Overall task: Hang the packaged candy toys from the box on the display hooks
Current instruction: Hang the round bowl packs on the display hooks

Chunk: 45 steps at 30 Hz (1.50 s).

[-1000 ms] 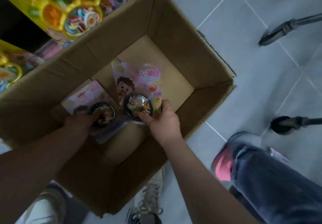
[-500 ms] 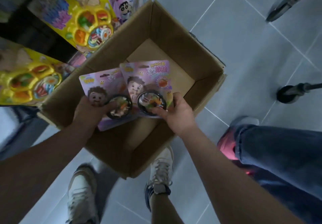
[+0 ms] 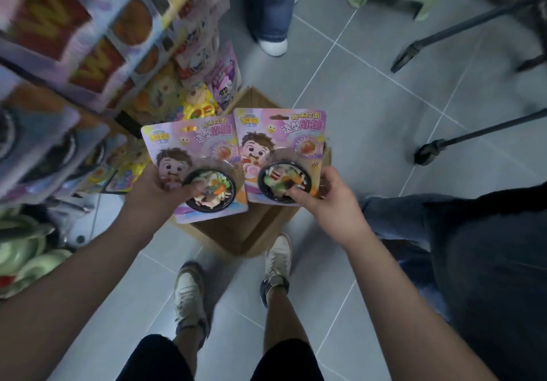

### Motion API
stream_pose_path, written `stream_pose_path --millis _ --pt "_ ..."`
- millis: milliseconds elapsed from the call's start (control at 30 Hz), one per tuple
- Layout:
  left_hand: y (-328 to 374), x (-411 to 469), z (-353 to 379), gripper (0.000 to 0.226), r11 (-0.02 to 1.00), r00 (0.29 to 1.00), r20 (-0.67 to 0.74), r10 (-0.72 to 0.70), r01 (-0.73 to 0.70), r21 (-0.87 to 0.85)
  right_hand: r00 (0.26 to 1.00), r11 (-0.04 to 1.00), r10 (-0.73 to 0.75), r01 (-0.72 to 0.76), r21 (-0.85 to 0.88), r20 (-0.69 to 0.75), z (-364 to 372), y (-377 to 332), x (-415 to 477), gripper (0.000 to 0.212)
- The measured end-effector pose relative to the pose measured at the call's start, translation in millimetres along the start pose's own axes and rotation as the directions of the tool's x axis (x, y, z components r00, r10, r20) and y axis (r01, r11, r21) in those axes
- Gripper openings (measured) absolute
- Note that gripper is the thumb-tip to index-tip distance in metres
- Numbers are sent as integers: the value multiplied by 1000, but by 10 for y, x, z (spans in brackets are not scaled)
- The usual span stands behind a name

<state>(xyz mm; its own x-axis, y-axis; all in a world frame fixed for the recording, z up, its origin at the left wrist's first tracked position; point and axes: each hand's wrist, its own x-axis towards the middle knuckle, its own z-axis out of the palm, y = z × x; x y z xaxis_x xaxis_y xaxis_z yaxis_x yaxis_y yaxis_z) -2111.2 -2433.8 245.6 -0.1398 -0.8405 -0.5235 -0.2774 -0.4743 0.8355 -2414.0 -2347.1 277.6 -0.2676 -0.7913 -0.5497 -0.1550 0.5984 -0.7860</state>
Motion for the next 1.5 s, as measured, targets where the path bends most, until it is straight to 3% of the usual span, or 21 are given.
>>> stream_pose_path --millis 233,300,500,600,967,1033,1200,1367,1500 --pt "1220 -979 -341 69 999 999 -31 43 -44 -28 994 993 -109 110 37 -16 -337 -1116 -1015 31" --pt "1534 -1244 -417 58 998 998 -36 54 -56 -37 990 989 -139 140 44 -19 -419 -1407 -1266 28" --pt "2261 -1973 -522 61 993 998 -31 61 -64 -100 972 972 -230 232 45 -38 -688 -2051 -1737 39" --pt "2505 -2292 -522 44 986 994 -68 85 -94 -141 958 958 -285 285 36 -9 -783 -2340 -1843 37" --pt "3237 -2863 -660 60 959 939 -287 189 -240 -153 860 892 -451 443 93 239 -917 -3243 -1821 63" --pt "3314 -2974 -652 55 950 915 -343 213 -275 -144 832 875 -483 472 109 272 -881 -3391 -1785 75" --pt "3425 -3351 -785 43 936 841 -489 233 -330 -122 751 831 -550 536 149 364 -618 -3751 -1799 58" --pt "3555 -3738 -1126 40 913 740 -613 275 -402 -76 688 798 -582 587 138 435 -294 -4068 -1925 101" --pt "3699 -3982 -1407 46 883 673 -671 311 -466 -58 650 768 -608 627 130 456 -46 -4369 -2084 72"
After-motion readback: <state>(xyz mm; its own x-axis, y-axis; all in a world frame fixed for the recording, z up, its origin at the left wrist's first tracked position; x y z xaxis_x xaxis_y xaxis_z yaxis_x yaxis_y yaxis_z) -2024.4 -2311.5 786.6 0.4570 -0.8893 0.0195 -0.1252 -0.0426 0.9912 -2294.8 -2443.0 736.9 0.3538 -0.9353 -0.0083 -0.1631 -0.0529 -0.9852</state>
